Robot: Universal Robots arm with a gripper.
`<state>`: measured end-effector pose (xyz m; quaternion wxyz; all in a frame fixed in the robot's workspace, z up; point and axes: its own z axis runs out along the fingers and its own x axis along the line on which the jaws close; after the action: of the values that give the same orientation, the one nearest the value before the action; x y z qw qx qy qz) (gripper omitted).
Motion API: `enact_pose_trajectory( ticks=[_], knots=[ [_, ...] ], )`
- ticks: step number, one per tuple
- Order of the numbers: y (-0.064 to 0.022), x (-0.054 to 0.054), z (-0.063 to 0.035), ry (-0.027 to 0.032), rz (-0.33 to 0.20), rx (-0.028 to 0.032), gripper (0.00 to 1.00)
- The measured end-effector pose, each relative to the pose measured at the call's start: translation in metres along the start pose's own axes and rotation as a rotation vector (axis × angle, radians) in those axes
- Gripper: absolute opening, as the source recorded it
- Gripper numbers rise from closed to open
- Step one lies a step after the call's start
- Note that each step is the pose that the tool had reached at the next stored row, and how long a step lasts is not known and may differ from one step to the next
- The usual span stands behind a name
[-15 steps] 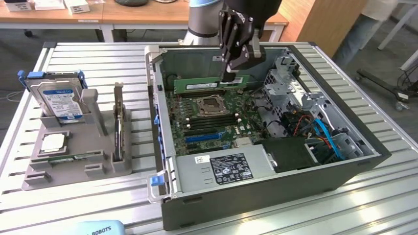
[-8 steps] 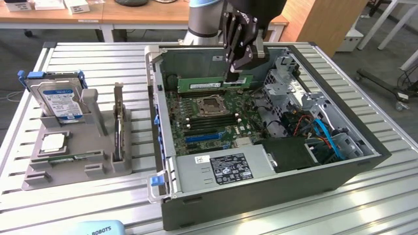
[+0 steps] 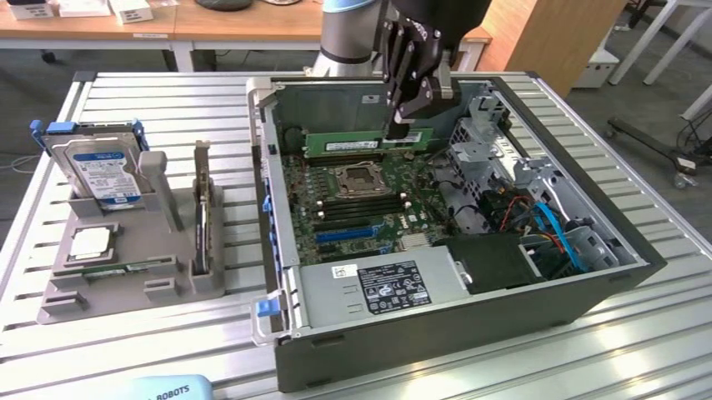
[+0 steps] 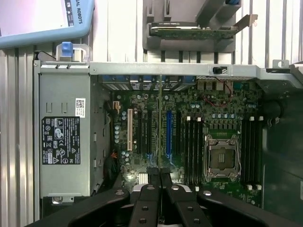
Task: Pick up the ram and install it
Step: 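Pick up the ram and move it above insertion slot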
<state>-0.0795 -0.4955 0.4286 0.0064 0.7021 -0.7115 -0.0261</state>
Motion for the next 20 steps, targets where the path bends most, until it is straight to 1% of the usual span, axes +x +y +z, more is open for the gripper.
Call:
enact_pose_trajectory(
  ticks=[2,11,16,20],
  knots=[
    [-0.0027,0.0,0.0,0.0002,0.001,-0.0001,0.11],
    [-0.0223,-0.001,0.0008,-0.0002,0.009,0.0001,0.11],
    [-0.0299,-0.008,0.0022,-0.0003,0.01,0.0002,0.11],
    [-0.0331,-0.015,0.0033,-0.0004,0.01,0.0002,0.11]
  ],
)
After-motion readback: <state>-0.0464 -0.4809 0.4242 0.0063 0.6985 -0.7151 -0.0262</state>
